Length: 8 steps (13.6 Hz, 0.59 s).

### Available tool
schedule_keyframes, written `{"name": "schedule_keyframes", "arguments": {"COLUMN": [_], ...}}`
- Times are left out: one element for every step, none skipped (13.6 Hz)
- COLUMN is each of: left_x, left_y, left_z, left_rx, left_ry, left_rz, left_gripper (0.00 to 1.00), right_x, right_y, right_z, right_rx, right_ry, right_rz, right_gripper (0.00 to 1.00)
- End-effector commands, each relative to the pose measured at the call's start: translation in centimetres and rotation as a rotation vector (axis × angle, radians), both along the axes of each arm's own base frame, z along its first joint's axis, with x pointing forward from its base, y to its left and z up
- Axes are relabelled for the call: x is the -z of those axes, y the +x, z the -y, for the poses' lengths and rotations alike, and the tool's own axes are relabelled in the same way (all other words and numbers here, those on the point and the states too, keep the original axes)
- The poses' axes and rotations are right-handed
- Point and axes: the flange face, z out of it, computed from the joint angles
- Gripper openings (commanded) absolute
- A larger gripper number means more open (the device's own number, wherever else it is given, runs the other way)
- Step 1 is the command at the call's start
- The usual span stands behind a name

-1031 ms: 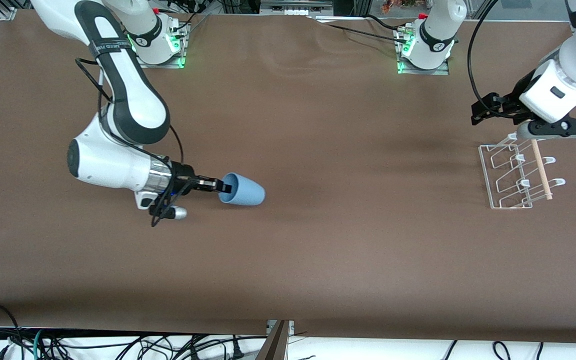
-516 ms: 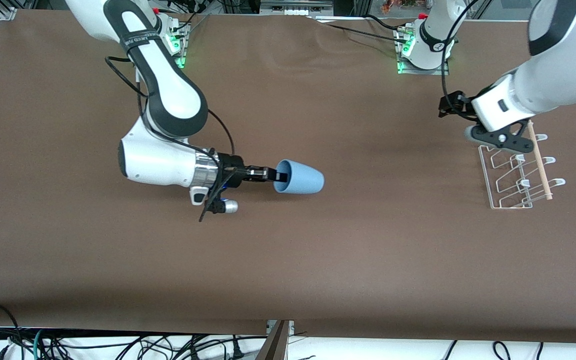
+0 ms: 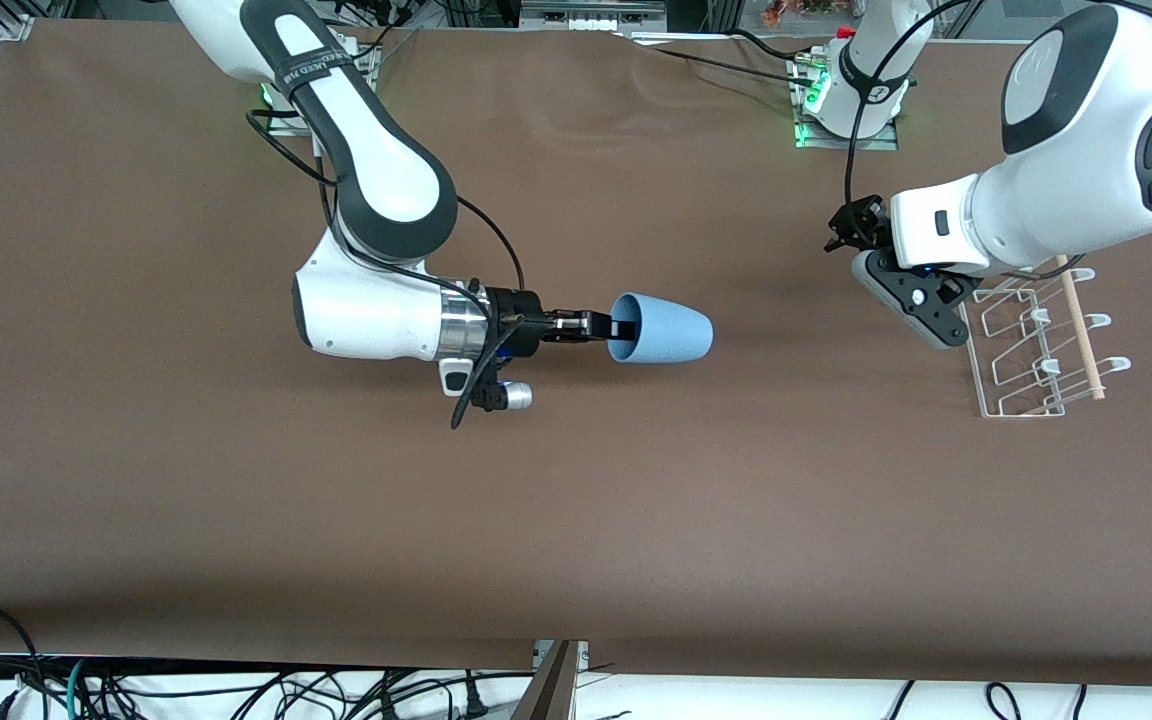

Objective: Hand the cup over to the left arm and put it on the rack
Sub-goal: 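Lift the cup with the right gripper while the left gripper approaches, then close the left gripper around the cup body beside the right gripper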

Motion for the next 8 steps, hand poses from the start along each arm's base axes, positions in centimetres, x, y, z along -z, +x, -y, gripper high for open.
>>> {"name": "schedule_keyframes", "arguments": {"left_x": [0.3,0.8,0.9,1.0,1.0,0.7,0.6,0.7], "left_y": [1.5,2.0,2.3,2.5,2.7,2.8,2.9,3.1], "left_z": [1.0,1.6,2.6,3.2,3.8,4.8,5.6,6.3], "left_rx": [0.165,0.238,0.277,0.286,0.297,0.302,0.283,0.273], "left_ry": [-0.115,-0.157,-0.200,-0.225,-0.229,-0.245,-0.288,-0.322], "left_rz": [0.082,0.116,0.159,0.189,0.214,0.245,0.262,0.270], "left_gripper": [1.00,1.00,1.00,1.00,1.00,1.00,1.00,1.00], "right_x": [-0.7,-1.0,-1.3,-1.6,-1.6,-1.6,-1.6,-2.0], "right_y": [0.0,-0.1,-0.6,-0.7,-0.7,-0.7,-0.7,-0.6], "right_z": [-1.9,-2.1,-2.9,-3.2,-3.4,-3.4,-3.5,-3.6], "right_rx": [-0.010,-0.011,-0.024,-0.028,-0.030,-0.030,-0.031,-0.031], "right_ry": [0.038,0.042,0.052,0.060,0.062,0.062,0.063,0.069], "right_rz": [-0.003,0.002,0.002,0.004,0.005,0.005,0.006,0.011], "right_gripper": [0.00,0.00,0.00,0.00,0.00,0.00,0.00,0.00]}}
